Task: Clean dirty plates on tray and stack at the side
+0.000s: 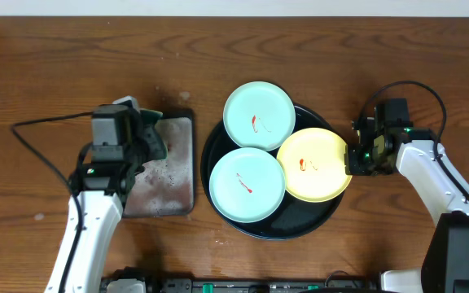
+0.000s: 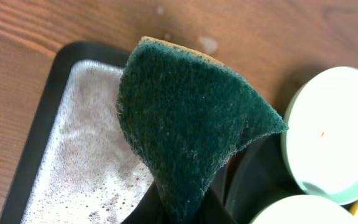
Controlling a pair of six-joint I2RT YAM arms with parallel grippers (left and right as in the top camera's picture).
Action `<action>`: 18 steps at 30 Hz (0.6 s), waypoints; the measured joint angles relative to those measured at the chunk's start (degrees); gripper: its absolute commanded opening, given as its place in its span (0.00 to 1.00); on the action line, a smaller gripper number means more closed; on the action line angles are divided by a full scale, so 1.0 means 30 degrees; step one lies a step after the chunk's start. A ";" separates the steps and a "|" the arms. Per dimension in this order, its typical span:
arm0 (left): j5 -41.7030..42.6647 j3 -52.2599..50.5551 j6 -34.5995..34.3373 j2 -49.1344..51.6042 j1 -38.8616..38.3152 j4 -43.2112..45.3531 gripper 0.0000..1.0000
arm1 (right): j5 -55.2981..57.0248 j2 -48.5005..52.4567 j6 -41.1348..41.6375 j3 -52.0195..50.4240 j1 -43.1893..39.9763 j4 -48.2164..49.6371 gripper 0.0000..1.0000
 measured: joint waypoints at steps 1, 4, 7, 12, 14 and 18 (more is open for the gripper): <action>0.0211 0.0000 0.0007 -0.0146 0.0117 0.0000 0.07 | 0.0000 0.0000 0.0007 0.0000 0.0000 0.0000 0.01; 0.0729 0.0000 -0.0007 -0.0197 0.0313 -0.0015 0.07 | 0.0000 0.0000 0.0007 0.0000 0.0000 0.0000 0.01; 0.1035 0.0000 0.0000 -0.0182 0.0321 0.0029 0.07 | -0.0007 0.0000 0.0007 0.0000 0.0000 0.0000 0.00; 0.1173 0.0000 0.0087 -0.0146 0.0321 0.0073 0.07 | -0.0015 0.0000 0.0007 0.0000 0.0000 0.0000 0.01; 0.1093 0.0000 0.0102 0.0080 0.0321 -0.0146 0.07 | -0.0015 0.0000 0.0007 0.0000 0.0000 0.0000 0.01; 0.1049 0.0000 0.0146 0.1392 0.0211 -0.0430 0.07 | -0.0029 0.0000 0.0007 0.0000 0.0000 -0.0015 0.01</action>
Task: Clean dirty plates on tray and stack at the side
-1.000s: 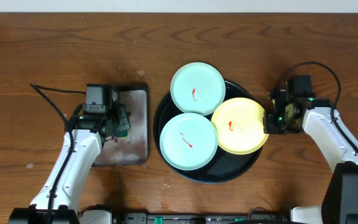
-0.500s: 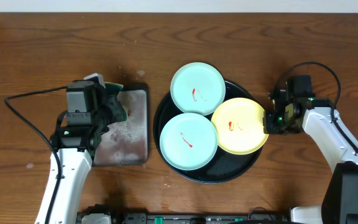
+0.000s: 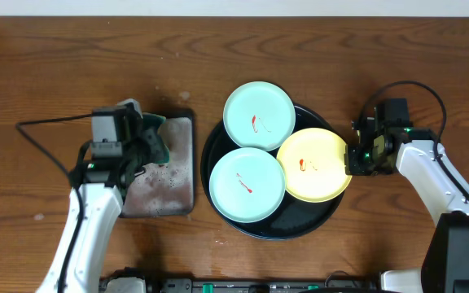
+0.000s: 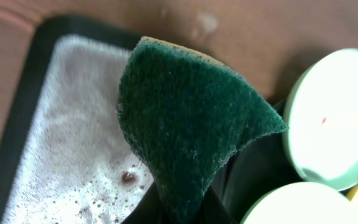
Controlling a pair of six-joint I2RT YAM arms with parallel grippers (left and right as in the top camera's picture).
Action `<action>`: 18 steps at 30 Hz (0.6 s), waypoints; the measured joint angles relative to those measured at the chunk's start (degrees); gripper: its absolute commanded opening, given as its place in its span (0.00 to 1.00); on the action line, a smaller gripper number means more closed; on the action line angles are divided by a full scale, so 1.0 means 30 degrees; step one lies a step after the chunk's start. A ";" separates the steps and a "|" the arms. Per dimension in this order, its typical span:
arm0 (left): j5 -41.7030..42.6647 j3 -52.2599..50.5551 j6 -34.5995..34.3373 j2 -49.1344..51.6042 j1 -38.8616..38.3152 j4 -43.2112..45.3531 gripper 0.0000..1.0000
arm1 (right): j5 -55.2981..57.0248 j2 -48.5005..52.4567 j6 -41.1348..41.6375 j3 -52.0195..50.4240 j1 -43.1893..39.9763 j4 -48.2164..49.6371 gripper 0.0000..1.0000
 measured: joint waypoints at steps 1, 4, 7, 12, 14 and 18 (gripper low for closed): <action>0.0044 0.0000 0.0007 0.0379 -0.0087 -0.0095 0.07 | 0.0007 0.0000 0.0000 0.0000 0.0000 -0.0029 0.01; 0.0466 0.0022 0.0015 0.1311 -0.0947 -0.0474 0.07 | 0.0000 0.0000 0.0000 0.0007 0.0000 -0.0248 0.01; 0.0801 0.0393 -0.0138 0.1683 -0.2477 -0.0743 0.07 | 0.0015 0.0000 0.0000 0.0000 0.0000 -0.0503 0.01; 0.1413 0.1705 -0.1042 0.2011 -0.5705 0.0597 0.08 | 0.0007 0.0000 0.0000 0.0007 0.0000 -0.0663 0.01; 0.1559 0.1865 -0.1741 0.2280 -0.7060 0.1574 0.07 | 0.0007 0.0000 0.0000 0.0007 0.0000 -0.0721 0.01; 0.1654 0.1887 -0.3104 0.3395 -0.9588 0.3621 0.07 | 0.0007 0.0000 0.0000 0.0007 0.0000 -0.0962 0.01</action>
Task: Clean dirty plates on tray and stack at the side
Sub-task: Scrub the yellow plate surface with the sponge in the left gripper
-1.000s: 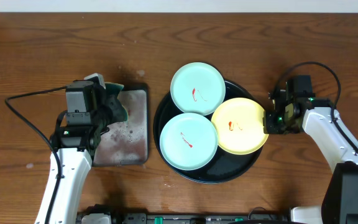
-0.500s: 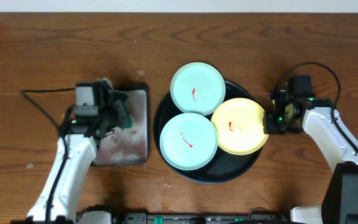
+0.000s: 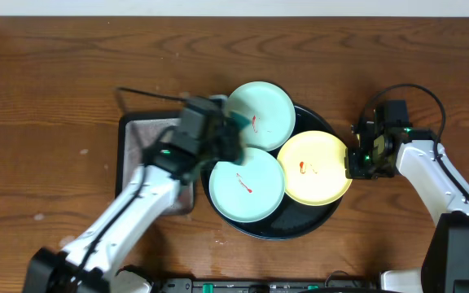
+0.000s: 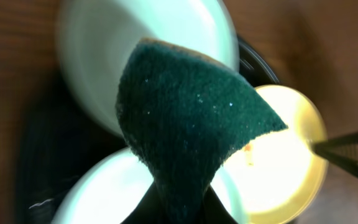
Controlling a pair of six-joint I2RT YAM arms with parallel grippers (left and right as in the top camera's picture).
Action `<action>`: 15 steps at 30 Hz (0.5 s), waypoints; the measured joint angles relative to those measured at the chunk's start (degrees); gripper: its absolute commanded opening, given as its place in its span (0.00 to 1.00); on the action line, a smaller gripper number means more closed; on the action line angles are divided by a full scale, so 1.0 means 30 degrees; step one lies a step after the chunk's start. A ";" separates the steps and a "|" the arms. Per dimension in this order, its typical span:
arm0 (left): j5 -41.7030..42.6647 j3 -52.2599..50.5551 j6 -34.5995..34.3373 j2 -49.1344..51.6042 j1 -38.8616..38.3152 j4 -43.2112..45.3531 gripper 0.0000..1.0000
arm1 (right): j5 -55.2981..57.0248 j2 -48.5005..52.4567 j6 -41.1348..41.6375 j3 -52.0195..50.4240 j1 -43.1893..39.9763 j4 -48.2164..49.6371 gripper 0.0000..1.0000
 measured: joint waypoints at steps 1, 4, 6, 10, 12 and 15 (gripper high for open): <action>0.0022 0.0007 -0.0350 0.0357 -0.0590 0.0597 0.07 | -0.0007 0.0000 0.0007 0.0000 0.0000 -0.0058 0.01; 0.0058 0.0007 -0.1107 0.1501 -0.2346 0.2718 0.07 | -0.0015 0.0000 0.0000 0.0000 0.0000 -0.0131 0.01; 0.0058 0.0036 -0.1537 0.2310 -0.3337 0.4277 0.07 | -0.0022 0.0000 0.0000 0.0000 0.0000 -0.0175 0.01; 0.0058 0.0073 -0.2361 0.4102 -0.4925 0.7555 0.07 | -0.0029 0.0000 0.0000 0.0000 0.0000 -0.0197 0.01; 0.0058 0.0087 -0.2922 0.5034 -0.5508 0.8998 0.07 | -0.0029 0.0000 0.0007 0.0000 0.0000 -0.0211 0.01; 0.0066 0.0109 -0.3971 0.6630 -0.6127 1.1001 0.07 | -0.0036 0.0000 0.0000 0.0000 0.0000 -0.0277 0.01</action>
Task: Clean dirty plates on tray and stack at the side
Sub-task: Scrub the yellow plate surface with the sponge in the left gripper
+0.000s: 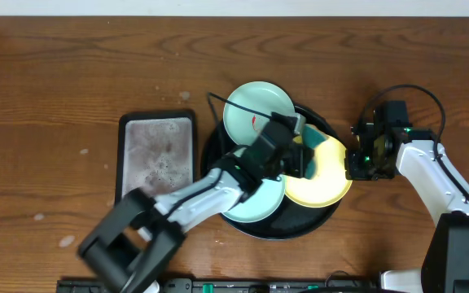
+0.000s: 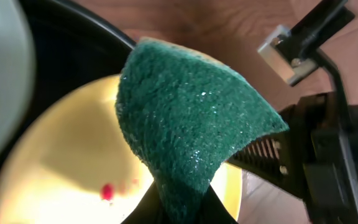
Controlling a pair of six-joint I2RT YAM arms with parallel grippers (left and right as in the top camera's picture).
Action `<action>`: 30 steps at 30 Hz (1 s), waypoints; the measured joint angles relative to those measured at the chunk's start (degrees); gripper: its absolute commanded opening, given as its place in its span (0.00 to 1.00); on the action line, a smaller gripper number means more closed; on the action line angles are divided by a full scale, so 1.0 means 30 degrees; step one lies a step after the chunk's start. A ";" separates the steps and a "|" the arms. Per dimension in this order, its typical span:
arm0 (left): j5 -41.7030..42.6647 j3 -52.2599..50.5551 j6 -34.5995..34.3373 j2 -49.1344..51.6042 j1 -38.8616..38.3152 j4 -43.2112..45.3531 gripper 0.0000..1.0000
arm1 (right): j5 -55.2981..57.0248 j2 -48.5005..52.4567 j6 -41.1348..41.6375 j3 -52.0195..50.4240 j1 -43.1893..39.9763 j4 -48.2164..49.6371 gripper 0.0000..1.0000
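Three dirty plates lie on the round black tray [image 1: 300, 229]. A yellow plate [image 1: 328, 181] with a red smear [image 2: 107, 191] sits at the right. One mint plate [image 1: 255, 106] is at the top, and another [image 1: 247, 207] at the lower left is partly under my left arm. My left gripper [image 1: 298, 156] is shut on a green sponge [image 2: 191, 118], held just over the yellow plate [image 2: 55, 162]. My right gripper [image 1: 355, 159] is shut on that plate's right rim and shows as dark fingers [image 2: 272, 158] in the left wrist view.
A rectangular black tray of soapy foam [image 1: 157, 159] lies left of the round tray. The left arm stretches diagonally from the bottom left across the lower mint plate. A cable loops over the top mint plate. Bare wooden table [image 1: 72, 73] surrounds everything.
My left gripper has moved right with the sponge, from between the two mint plates to over the yellow plate. The right gripper still grips the yellow plate's rim.
My left gripper held the green sponge over the foam tray at the two oldest moments. Then it was over the mint plates on the round tray, and now over the yellow plate. The right gripper stayed at the yellow plate's rim throughout.
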 measured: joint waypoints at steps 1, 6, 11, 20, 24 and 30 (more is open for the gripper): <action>0.0000 0.0007 -0.0364 0.0452 -0.0109 0.0342 0.07 | 0.0000 0.0000 0.0000 0.0000 0.0000 -0.0022 0.01; 0.0007 0.0444 -0.1421 0.2514 -0.0386 0.0568 0.07 | -0.0007 0.0000 0.0000 0.0000 0.0000 -0.0058 0.01; -0.0015 0.1370 -0.1268 0.3184 -0.0466 -0.0743 0.07 | -0.0007 0.0000 0.0007 0.0000 0.0000 -0.0073 0.01; -0.0823 0.2120 0.0248 0.3038 -0.0495 -0.3475 0.07 | -0.0029 0.0000 0.0007 0.0000 0.0000 -0.0080 0.01; -0.1144 0.2120 0.0583 0.2703 -0.0510 -0.3891 0.07 | -0.0036 0.0000 0.0007 0.0000 0.0000 -0.0073 0.01; -0.1596 0.2120 0.0736 0.2018 -0.0503 -0.4175 0.07 | -0.0036 0.0000 0.0000 0.0000 0.0000 -0.0073 0.01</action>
